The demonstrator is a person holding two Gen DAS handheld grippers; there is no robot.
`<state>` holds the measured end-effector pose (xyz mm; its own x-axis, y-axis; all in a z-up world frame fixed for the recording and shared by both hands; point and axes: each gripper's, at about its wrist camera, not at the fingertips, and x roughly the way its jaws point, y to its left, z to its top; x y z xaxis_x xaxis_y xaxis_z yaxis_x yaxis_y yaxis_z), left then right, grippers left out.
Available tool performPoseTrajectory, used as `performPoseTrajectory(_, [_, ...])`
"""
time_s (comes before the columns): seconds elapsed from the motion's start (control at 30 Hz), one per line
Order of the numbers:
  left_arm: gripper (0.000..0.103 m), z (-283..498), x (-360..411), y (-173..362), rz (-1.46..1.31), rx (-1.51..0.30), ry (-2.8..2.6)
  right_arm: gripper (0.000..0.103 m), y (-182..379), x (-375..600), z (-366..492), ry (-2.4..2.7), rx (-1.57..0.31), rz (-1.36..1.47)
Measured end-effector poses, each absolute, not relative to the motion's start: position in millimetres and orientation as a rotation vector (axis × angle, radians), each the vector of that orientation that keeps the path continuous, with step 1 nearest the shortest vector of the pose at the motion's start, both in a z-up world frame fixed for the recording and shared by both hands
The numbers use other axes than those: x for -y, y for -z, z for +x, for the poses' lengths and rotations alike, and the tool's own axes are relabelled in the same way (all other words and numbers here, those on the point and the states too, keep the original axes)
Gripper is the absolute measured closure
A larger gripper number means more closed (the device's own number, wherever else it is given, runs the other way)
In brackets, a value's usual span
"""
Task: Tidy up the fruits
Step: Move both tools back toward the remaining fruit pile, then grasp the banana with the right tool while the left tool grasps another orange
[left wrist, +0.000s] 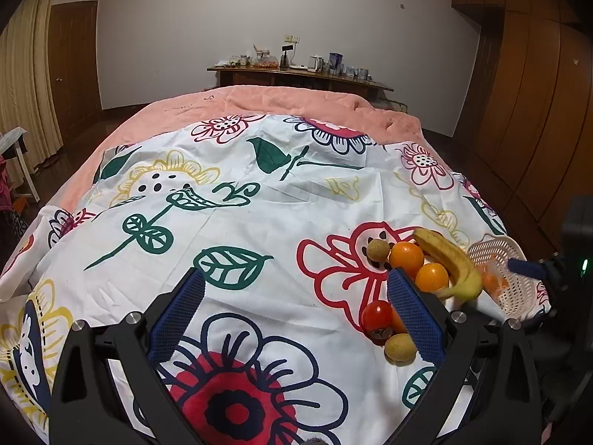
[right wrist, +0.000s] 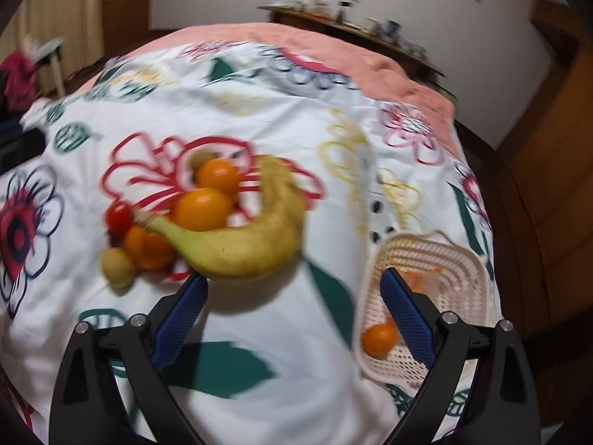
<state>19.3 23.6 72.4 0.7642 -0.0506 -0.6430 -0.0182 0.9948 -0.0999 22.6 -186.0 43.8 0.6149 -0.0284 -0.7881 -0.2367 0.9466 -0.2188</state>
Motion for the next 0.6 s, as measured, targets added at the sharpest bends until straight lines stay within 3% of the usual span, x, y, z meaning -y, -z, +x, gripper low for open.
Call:
performPoseTrajectory(0.27, [0.003, 20, -18, -71, -0.086, -0.706, 0.030, 0.010, -60, 250, 33, -0.088, -0.903, -0.121])
performPoseTrajectory(0.6, [0.003, 22, -20, -68, -0.092, -0.714, 0.025, 0.010, -56, 255, 47, -0.361, -0.936, 0.187])
